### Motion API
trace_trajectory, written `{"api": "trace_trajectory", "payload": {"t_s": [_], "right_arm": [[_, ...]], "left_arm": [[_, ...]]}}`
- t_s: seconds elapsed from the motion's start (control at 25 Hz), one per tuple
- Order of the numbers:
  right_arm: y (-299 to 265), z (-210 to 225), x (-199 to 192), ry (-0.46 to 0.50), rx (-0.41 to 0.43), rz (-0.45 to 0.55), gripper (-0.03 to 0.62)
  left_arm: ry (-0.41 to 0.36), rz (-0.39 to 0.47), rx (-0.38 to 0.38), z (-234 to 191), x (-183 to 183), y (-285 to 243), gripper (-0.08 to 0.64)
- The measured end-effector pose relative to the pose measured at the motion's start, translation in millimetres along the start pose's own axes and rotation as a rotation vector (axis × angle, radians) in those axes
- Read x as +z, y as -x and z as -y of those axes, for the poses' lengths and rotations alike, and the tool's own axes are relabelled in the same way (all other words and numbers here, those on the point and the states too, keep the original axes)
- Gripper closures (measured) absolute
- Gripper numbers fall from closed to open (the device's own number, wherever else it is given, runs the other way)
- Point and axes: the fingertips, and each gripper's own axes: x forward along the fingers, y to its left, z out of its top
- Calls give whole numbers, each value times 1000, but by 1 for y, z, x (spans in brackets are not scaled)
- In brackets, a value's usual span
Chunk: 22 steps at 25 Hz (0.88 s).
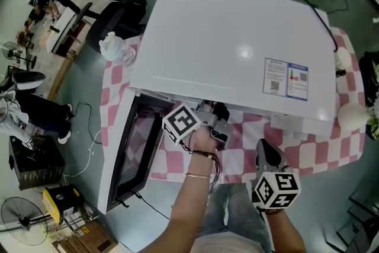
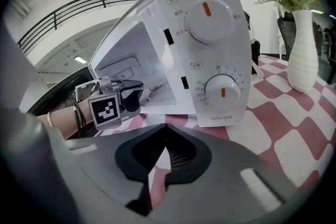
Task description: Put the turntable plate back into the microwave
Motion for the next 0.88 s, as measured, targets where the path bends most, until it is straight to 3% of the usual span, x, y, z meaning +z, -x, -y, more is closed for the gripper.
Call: {"api": "trace_trajectory", "payload": {"t_s": [0.2, 0.44, 0.88], "right_arm": [[0, -2, 1, 1, 3, 4, 583], [1, -5, 1, 3, 8, 6, 583], [4, -6, -2, 2, 4, 6, 583]], "left_arm": [[-59, -40, 37, 0, -1, 0, 525], [-44, -50, 88, -6, 0, 3, 517], [-154, -122, 221, -10, 0, 0, 480]]}}
